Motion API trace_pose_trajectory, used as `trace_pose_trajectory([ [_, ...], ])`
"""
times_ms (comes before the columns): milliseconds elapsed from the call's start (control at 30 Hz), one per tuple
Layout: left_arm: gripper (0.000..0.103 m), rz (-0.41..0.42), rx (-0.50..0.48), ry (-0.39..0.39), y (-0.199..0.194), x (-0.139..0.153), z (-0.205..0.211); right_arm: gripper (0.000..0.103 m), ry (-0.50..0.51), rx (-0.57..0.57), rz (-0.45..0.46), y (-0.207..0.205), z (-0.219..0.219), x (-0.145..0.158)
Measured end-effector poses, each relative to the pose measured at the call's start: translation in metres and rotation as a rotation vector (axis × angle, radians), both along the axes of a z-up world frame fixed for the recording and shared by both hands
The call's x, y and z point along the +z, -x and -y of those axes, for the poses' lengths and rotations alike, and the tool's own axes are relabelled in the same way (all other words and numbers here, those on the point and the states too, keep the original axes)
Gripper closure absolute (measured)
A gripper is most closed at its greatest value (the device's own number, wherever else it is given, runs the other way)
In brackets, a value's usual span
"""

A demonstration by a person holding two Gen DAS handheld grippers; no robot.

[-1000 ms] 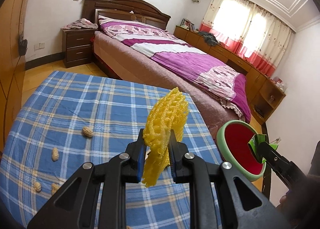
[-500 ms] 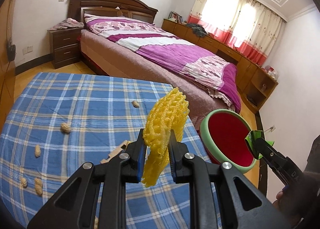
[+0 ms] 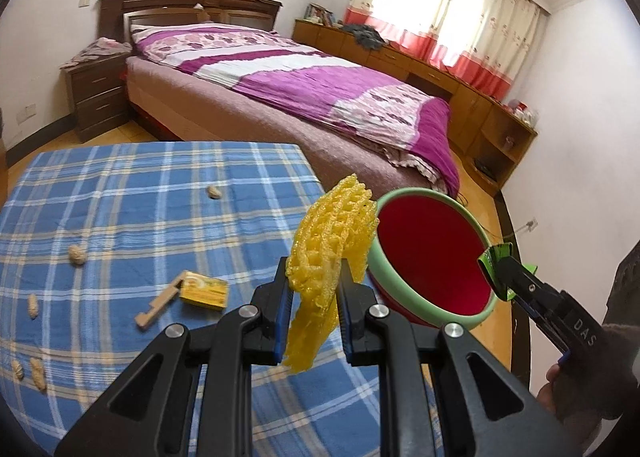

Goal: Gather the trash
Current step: 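Carry the yellow net and green packet over the red bucket, then open both tools to drop the net and packet into the bucket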

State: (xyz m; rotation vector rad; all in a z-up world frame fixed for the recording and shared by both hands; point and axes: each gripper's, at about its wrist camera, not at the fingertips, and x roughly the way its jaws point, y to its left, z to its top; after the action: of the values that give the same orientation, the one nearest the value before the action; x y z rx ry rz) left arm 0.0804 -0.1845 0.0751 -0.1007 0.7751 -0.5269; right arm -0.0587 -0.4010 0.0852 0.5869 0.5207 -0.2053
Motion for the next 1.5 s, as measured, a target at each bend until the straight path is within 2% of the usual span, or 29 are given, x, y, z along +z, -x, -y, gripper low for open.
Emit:
trace_pose_trajectory([
  [533, 0.083, -0.027, -0.172, -0.056, -0.006, -0.017, 0.090, 0.048, -0.054, -0.107, -0.058, 0.000, 0.061, -0.035],
  [867, 0.083, -0.032, -0.221, -0.063, -0.018, -0.029, 0.133, 0.046, -0.083, -0.137, -0.089, -0.008, 0.086, -0.052],
  [933, 0.080, -0.037, -0.220, -0.065, -0.020, -0.033, 0.136, 0.046, -0.087, -0.140, -0.093, -0.008, 0.087, -0.055],
  [1000, 0.071, -0.046, -0.216, -0.071, -0.023, -0.036, 0.139, 0.045, -0.091, -0.140, -0.097, -0.008, 0.090, -0.056],
  [1100, 0.064, -0.056, -0.211, -0.075, -0.026, -0.041, 0.141, 0.042, -0.096, -0.138, -0.103, -0.011, 0.093, -0.060],
  [1333, 0.058, -0.046, -0.216, -0.076, -0.029, -0.042, 0.143, 0.033, -0.107, -0.135, -0.108, -0.015, 0.095, -0.063],
  [1500, 0.058, -0.040, -0.208, -0.074, -0.029, -0.040, 0.138, 0.033, -0.111, -0.149, -0.099, -0.012, 0.096, -0.064],
])
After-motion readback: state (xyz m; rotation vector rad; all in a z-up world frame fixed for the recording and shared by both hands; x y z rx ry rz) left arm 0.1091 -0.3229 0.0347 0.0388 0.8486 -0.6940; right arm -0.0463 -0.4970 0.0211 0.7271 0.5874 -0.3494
